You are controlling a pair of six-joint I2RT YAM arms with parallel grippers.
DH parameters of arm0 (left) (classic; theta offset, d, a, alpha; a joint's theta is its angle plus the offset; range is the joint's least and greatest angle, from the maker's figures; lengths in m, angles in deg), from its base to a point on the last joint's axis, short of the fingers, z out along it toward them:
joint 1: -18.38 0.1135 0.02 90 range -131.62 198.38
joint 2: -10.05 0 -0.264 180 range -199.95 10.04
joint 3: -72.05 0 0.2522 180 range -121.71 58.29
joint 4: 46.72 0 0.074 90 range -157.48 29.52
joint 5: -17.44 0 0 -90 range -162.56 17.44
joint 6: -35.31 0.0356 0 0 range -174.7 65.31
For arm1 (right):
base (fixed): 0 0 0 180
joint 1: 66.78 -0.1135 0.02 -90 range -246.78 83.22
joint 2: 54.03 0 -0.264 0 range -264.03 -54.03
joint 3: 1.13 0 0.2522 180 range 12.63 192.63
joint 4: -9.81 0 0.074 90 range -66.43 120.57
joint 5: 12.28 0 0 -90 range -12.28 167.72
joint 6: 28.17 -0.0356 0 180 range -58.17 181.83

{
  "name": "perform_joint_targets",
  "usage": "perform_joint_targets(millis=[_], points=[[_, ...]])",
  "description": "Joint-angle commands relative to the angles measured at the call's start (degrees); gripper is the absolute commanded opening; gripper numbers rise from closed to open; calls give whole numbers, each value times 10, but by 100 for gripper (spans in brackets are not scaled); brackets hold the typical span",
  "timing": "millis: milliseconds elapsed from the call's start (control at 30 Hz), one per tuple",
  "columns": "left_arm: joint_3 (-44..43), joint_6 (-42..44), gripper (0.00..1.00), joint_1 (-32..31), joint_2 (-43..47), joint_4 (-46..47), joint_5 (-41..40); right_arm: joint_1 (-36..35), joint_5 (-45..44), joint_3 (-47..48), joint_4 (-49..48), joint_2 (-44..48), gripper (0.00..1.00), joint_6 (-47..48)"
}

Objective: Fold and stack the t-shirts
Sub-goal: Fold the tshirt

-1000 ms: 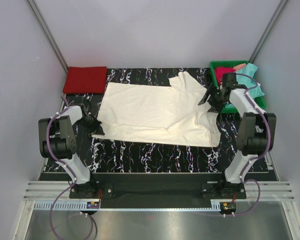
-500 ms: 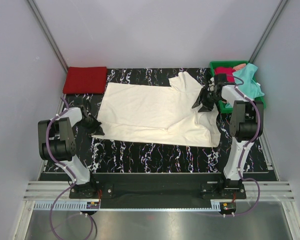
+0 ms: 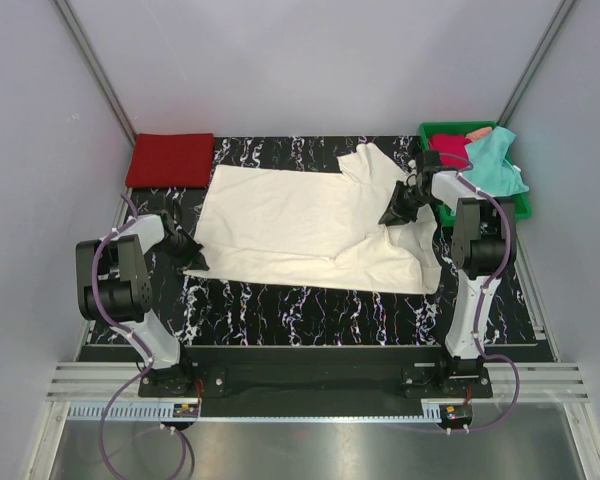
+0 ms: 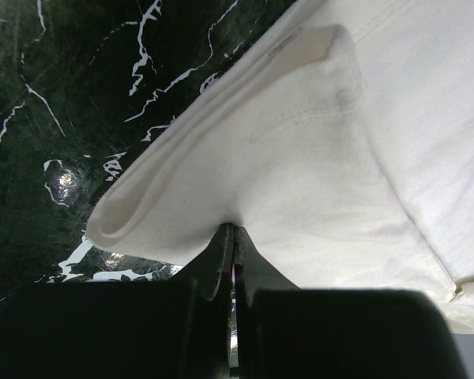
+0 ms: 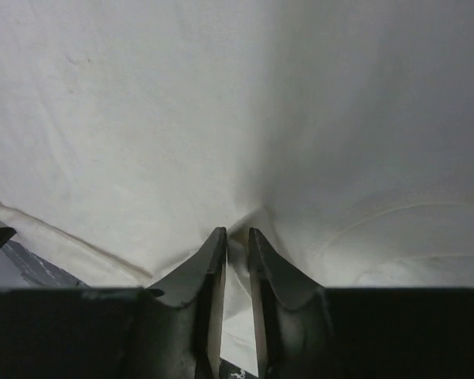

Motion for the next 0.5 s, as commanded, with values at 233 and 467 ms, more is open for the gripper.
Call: perform_joint_targets(millis=[233,467], points=[[23,6,0,5,14,22,-20,-5,-9,5,-53,119,7,-2],[26,8,0,5,14,21,-17,-5,121,-30,-144,159,3,-6]])
